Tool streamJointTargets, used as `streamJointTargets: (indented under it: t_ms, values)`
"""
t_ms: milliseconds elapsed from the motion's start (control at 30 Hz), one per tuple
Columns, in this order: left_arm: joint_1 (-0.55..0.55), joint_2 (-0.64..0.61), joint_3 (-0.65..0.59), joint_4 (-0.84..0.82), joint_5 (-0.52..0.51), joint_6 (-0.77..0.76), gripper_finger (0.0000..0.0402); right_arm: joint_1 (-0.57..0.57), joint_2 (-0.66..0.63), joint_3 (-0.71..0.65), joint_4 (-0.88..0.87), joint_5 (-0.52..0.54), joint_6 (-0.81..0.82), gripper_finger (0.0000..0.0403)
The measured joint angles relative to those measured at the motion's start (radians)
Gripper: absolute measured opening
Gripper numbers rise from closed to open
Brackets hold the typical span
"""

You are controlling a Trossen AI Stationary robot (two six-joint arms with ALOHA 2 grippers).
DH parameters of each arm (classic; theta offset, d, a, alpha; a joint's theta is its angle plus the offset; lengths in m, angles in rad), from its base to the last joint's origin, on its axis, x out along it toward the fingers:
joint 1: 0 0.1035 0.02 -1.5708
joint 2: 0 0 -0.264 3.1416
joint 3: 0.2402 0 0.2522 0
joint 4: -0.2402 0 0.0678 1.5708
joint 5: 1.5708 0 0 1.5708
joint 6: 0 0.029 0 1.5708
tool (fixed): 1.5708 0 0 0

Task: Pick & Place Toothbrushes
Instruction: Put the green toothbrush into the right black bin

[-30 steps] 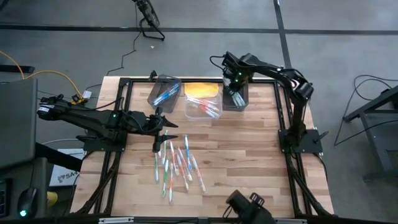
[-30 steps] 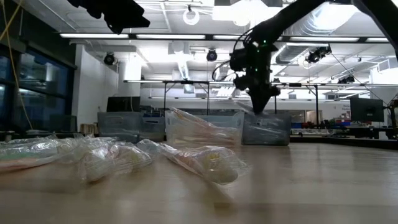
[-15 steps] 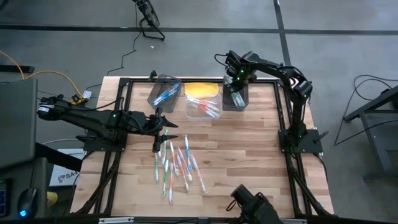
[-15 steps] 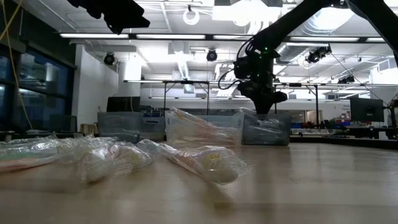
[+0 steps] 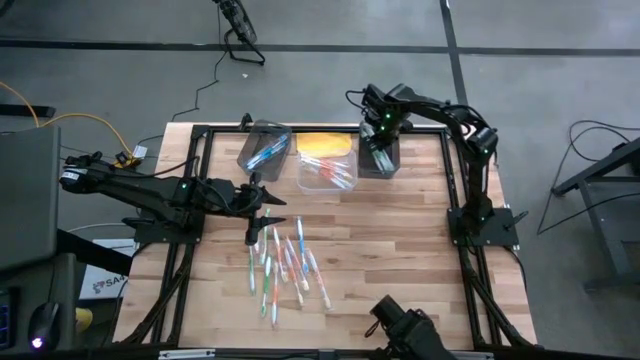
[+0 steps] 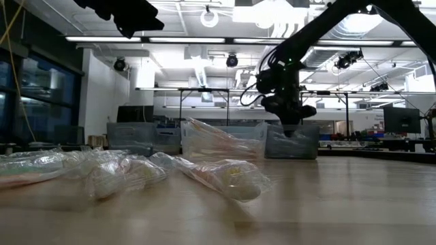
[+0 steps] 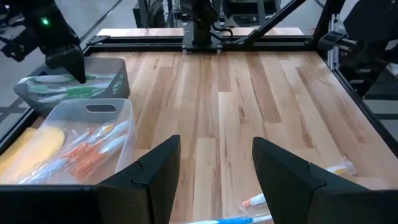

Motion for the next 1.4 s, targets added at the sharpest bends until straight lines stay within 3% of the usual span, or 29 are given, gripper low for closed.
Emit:
streamJointTargets:
  t_ms: [433,733,933,1133,1267,1400]
  values:
    - [0.000,0.000,0.000,0.000,0.001,-0.017,0.0193,0.026,-0.009,0.000,-0.017,0.063,-0.005,0.0141]
    - [0.000,-0.029,-0.002,-0.085,-0.022,-0.071,0.0193,0.028,-0.165,0.000,-0.024,0.070,0.029,0.0207]
    - [0.000,-0.056,-0.001,-0.257,-0.129,-0.314,0.0193,0.094,-0.333,-0.014,-0.013,0.116,0.068,0.0203]
    - [0.000,-0.025,-0.001,-0.552,-0.093,-0.598,0.0193,0.259,-0.510,-0.122,0.064,0.223,0.131,0.0197]
    - [-0.029,0.029,-0.001,-0.626,-0.008,-0.493,0.0193,0.378,-0.602,-0.230,0.162,0.227,0.136,0.0197]
    - [-0.081,0.110,-0.001,-0.605,0.101,-0.271,0.0193,0.481,-0.648,-0.315,0.213,0.229,0.160,0.0196]
